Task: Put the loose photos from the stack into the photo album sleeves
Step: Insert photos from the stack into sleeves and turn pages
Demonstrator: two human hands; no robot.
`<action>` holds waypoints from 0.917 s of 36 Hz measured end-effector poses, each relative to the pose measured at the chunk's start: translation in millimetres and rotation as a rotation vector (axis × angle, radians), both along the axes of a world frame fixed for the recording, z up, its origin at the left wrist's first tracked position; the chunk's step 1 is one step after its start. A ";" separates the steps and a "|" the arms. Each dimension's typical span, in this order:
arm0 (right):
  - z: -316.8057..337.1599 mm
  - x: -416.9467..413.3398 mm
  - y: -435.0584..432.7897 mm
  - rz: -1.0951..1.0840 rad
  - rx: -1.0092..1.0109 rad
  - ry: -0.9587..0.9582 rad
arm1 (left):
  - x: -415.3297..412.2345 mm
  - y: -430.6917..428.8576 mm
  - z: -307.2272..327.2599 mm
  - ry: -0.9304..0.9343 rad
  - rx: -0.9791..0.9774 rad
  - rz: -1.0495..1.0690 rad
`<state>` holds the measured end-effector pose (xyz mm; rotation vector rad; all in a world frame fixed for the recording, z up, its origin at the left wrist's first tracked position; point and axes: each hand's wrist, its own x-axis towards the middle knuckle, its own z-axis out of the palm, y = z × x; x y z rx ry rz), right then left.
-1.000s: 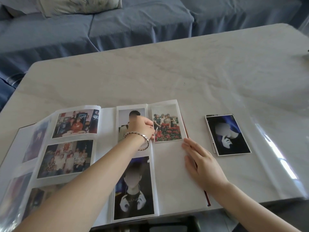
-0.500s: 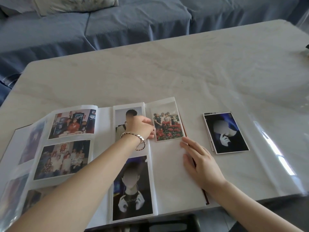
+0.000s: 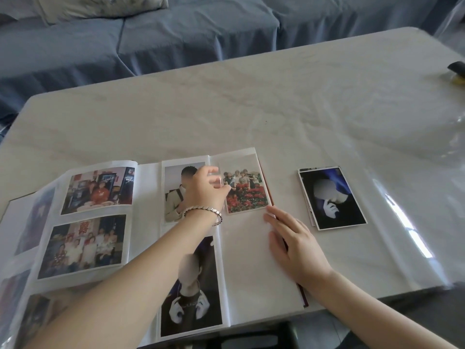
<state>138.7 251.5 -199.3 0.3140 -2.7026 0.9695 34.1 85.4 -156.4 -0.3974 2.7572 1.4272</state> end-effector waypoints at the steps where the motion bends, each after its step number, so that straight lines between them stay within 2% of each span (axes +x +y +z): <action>1: 0.2 -0.1 0.2 0.000 0.000 -0.001 | -0.6 -0.1 -0.7 -0.004 0.020 0.016; 5: 1.5 -0.7 -0.1 0.004 -0.001 -0.001 | -2.9 -1.5 -4.5 -0.027 0.114 0.070; 7: 2.2 -1.1 -0.3 0.008 0.001 -0.005 | -2.7 -3.1 -4.4 -0.013 0.091 0.042; 10: 2.8 -0.8 0.0 0.017 -0.001 -0.020 | -1.0 -7.2 -1.7 0.037 -0.031 -0.076; 16: 8.6 -6.7 6.2 0.082 0.061 -0.041 | 18.4 -7.2 2.8 0.104 -0.423 -0.384; 19: 16.5 -15.1 21.0 0.027 0.101 -0.023 | 36.6 -9.6 -3.1 0.135 -0.587 -0.478; 21: 19.0 -22.8 33.5 -0.109 0.153 -0.096 | 47.1 -14.2 -7.6 0.129 -0.662 -0.524; 24: 20.1 -33.1 51.6 -0.317 0.341 -0.429 | 58.4 -23.1 -13.0 0.051 -0.699 -0.555; 26: 19.4 -35.4 59.5 -0.386 0.412 -0.555 | 63.5 -29.6 -16.3 0.015 -0.729 -0.577; 30: 23.4 -32.0 58.6 -0.332 0.550 -0.554 | 70.0 -43.0 -15.2 0.021 -0.778 -0.579; 33: 28.3 -25.2 52.2 -0.256 0.650 -0.513 | 74.5 -50.5 -12.4 0.049 -0.739 -0.547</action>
